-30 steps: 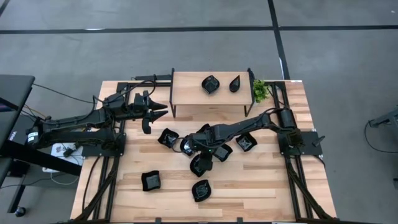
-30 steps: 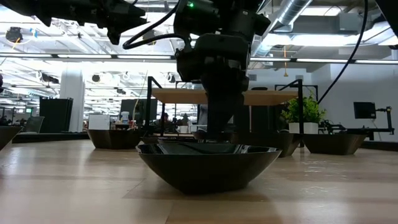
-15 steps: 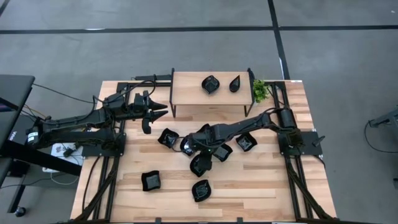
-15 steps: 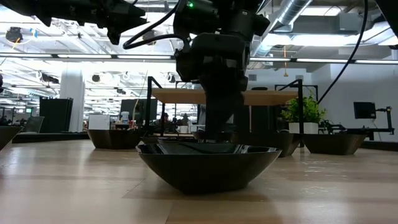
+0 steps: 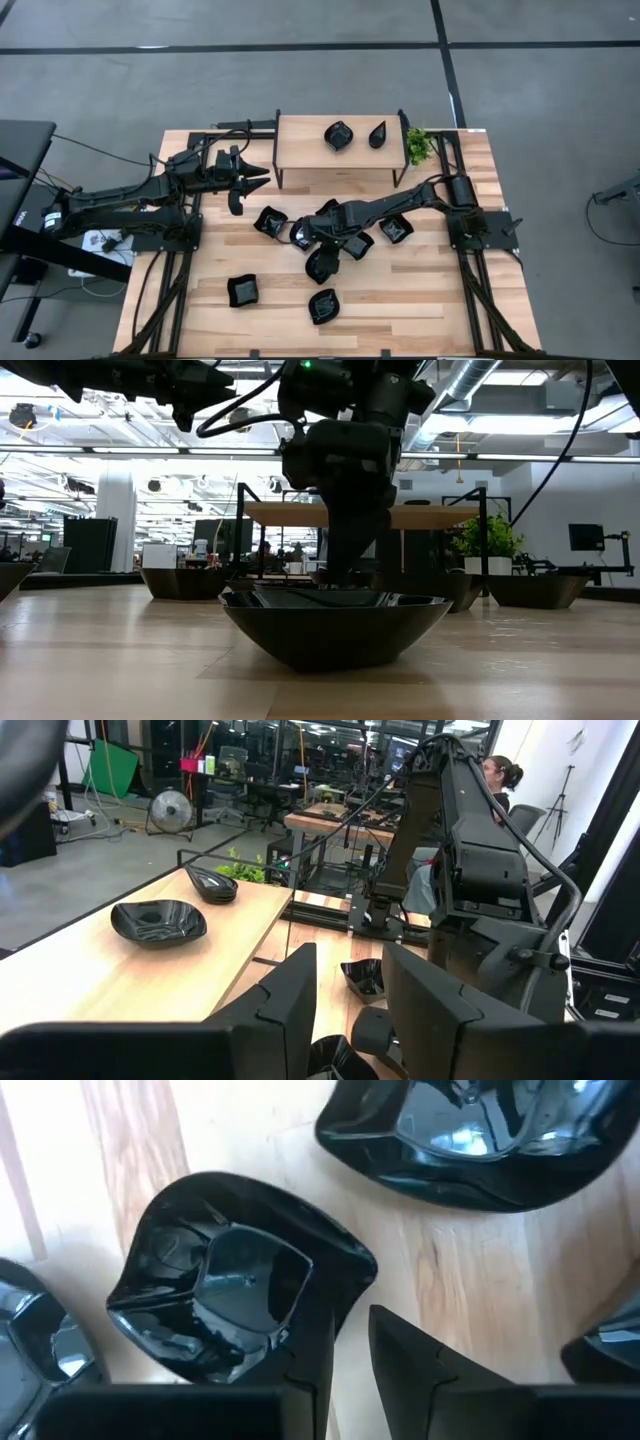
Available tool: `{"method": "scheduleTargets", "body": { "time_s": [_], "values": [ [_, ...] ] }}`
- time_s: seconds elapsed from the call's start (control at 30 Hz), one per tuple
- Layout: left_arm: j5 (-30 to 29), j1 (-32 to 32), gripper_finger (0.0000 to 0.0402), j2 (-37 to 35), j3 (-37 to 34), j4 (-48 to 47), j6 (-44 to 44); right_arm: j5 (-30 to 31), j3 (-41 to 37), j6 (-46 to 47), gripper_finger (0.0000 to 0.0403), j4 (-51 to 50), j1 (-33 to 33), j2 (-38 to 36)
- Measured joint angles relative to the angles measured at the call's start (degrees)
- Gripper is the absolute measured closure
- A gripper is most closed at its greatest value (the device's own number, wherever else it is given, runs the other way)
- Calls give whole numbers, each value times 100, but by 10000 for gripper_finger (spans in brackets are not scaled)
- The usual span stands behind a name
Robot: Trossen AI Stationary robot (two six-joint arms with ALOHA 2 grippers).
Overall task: Pick & Place Mini shaped plates
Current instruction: Stack the middle black leaf shaped plate on top of the other black leaf shaped plates on the shelf
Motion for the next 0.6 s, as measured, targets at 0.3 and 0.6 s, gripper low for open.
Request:
{"method": "scheduleTargets", "body": {
  "time_s": [0.3, 0.6],
  "values": [
    [0, 0, 284, 2, 0, 4, 15, -110, -27, -42, 339, 57, -49, 0],
    [0, 0, 284, 2, 0, 24, 15, -241, -330, 535, 339, 312, -4, -11]
  ]
}}
